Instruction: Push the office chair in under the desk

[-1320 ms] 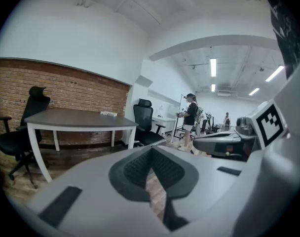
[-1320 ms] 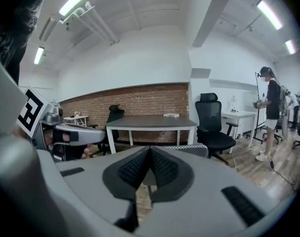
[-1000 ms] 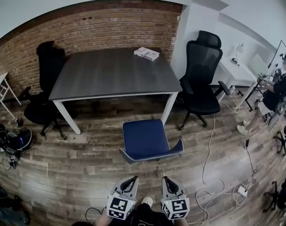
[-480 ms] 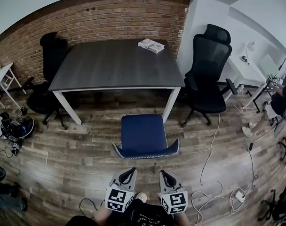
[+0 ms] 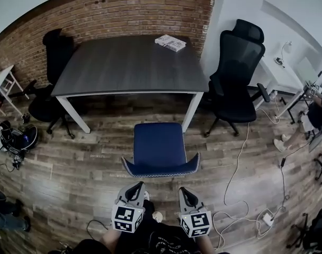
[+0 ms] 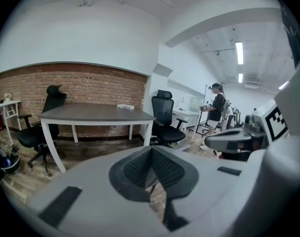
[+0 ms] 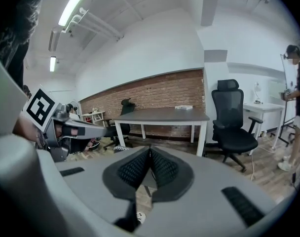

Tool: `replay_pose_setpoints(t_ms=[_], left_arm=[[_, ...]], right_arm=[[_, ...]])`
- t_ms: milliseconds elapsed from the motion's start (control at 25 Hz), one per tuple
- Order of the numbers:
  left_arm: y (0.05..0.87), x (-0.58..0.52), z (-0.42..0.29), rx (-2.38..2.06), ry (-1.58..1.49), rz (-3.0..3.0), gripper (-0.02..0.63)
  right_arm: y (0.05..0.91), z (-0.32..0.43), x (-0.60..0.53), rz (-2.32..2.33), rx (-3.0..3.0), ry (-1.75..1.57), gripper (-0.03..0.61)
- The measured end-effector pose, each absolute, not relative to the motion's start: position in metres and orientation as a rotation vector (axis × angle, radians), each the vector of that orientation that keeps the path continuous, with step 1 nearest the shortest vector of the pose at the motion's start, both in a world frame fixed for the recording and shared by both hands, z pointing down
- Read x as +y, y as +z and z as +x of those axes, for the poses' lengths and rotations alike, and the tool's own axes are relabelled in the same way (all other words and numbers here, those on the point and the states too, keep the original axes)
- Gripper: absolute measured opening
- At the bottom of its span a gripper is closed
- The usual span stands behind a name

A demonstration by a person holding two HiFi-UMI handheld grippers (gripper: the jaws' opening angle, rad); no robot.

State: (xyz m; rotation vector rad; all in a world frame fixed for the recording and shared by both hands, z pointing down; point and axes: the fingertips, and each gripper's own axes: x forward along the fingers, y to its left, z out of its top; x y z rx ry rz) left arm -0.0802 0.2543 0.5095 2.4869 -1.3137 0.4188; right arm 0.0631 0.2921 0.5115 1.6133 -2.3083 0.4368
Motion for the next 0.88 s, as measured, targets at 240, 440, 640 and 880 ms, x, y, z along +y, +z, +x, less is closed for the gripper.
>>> replay_pose_setpoints(t_ms=[240, 440, 640, 880], left_arm=[[0.512, 0.22, -0.085, -1.318, 0.421, 2.484, 0.006], [0.516, 0.195, -0.078, -1.241, 0.481, 2.52, 0.006], [0.527, 0.18, -0.061, -1.09, 0.508, 2.521, 0.006], [0.537, 0.161, -0.054, -0.888, 0.569, 2.551, 0.006]], right_arm=[[0.514, 0.073, 0.272, 1.594, -2.296, 0.451, 0.003], [0.516, 0.082, 0.253, 1.604, -2.261, 0.456, 0.003], [0.518, 0.087, 0.232, 1.589, -2.241, 0.48, 0.003], [0.532, 0.067, 0.211, 1.459, -2.222, 0.473, 0.003]])
